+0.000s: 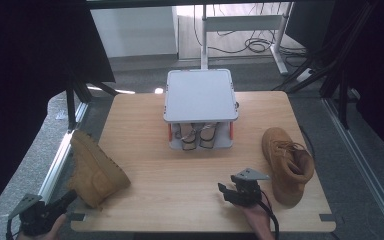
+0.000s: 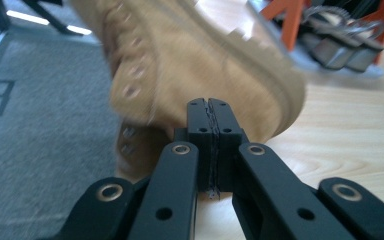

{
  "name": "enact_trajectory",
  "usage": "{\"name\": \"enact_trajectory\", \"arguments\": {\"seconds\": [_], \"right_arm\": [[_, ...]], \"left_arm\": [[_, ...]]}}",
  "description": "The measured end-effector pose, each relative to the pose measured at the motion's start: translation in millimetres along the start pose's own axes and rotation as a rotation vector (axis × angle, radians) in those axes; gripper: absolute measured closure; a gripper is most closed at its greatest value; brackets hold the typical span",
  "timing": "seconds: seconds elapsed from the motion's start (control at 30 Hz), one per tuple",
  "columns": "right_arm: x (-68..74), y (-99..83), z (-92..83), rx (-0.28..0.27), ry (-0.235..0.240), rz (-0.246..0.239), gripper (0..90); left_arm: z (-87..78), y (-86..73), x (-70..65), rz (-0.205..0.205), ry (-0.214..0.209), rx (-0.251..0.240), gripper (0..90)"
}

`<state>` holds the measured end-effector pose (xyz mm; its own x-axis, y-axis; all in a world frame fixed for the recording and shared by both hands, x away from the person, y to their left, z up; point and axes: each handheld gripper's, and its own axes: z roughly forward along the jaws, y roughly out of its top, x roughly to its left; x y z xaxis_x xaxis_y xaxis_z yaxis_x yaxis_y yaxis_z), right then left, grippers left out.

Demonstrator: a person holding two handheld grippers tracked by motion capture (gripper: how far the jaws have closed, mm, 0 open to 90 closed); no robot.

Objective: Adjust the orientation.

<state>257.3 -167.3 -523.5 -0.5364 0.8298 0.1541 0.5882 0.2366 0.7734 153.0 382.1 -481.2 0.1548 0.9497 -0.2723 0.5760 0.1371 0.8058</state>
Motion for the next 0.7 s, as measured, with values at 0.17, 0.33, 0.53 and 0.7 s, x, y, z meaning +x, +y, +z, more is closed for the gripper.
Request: {"name": "enact_trajectory", "arguments": {"seconds": [0.17,0.33,0.53,0.7], "right_arm": [[1.0,0.0,0.0,-0.004,0.000,-0.003,40.7],[2.7,0.2,1.4,-0.003,-0.002,-0.005,40.7],[1.2,0.5,0.1,-0.004,-0.015,0.002,40.8],[2.4,0.7,-0.1,-0.005,-0.003,0.008,40.8]], "left_arm": [[9.5,-16.9,8.2,-0.040,-0.006,0.043,89.1],[20.9,-16.1,12.9,-0.046,0.000,0.071,89.4],[29.0,-13.0,13.1,-0.043,-0.015,0.086,89.6],[31.0,-13.4,13.7,-0.049,-0.025,0.092,89.7]]}}
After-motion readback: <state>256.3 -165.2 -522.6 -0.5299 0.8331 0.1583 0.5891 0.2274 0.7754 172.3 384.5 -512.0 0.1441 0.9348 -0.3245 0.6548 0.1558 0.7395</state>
